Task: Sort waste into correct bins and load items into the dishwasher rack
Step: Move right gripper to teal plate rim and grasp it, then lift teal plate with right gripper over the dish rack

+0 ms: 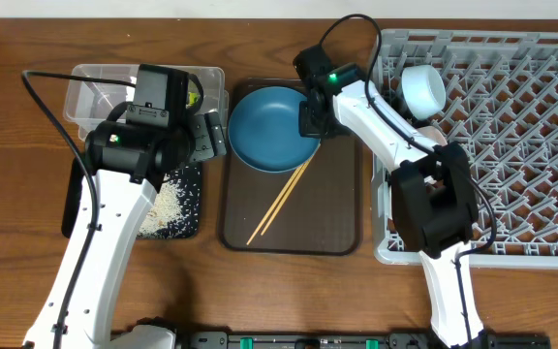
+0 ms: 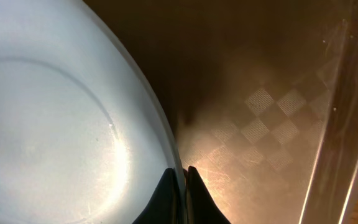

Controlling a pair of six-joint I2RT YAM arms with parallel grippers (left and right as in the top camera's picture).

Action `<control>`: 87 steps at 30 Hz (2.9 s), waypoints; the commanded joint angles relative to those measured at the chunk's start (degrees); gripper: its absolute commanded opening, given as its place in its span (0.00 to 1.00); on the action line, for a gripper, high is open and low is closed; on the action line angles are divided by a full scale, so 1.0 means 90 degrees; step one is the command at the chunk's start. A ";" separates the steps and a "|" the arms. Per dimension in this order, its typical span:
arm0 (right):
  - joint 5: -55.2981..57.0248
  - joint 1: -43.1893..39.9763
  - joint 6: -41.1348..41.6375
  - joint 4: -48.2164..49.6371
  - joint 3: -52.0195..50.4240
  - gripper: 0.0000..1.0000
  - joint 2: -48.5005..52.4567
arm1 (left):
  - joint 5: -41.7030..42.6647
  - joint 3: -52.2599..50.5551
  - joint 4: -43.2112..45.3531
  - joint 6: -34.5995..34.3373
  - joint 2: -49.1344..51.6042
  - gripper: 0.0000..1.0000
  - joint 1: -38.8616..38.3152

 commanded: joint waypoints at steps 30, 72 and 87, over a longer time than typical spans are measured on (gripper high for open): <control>0.1438 -0.0257 -0.0976 -0.0262 -0.0141 0.01 -0.2067 | -0.0107 0.0034 0.0005 0.0083 0.0022 0.89 0.0022; 0.2494 -0.3490 -0.1409 -0.0612 -0.0141 0.01 -0.3723 | -0.0107 0.0034 0.0002 0.0083 0.0022 0.89 0.0022; 0.5362 -0.3485 -0.4048 0.1392 -0.0143 0.01 -0.3672 | -0.0104 0.0034 0.0005 0.0083 0.0022 0.89 0.0022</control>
